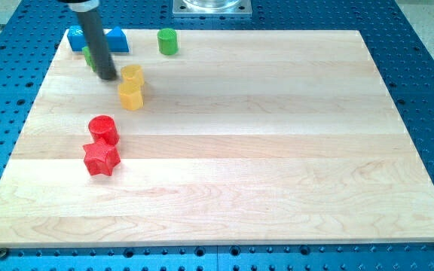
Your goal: Push the green circle into the blue triangle
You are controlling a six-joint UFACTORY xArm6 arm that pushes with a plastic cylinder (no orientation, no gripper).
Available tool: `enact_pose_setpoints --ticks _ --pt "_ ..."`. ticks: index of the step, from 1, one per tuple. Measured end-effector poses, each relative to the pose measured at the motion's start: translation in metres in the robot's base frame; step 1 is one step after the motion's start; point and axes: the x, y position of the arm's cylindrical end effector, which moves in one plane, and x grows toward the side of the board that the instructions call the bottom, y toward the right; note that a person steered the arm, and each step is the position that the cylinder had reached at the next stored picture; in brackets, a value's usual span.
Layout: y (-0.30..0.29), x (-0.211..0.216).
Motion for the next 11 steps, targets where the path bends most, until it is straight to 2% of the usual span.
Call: enact_pose_setpoints --ticks 2,3,4,5,6,7,9,11 --pt "0.083 -0.002" --pt "0.13 -0.021" --pt "0.174 -0.058" --pt "0.145 -0.092" --pt "0.088 -0.093" --pt "0.065 -0.097" --pt "0.065 -0.103" --pt "0.053 -0.089"
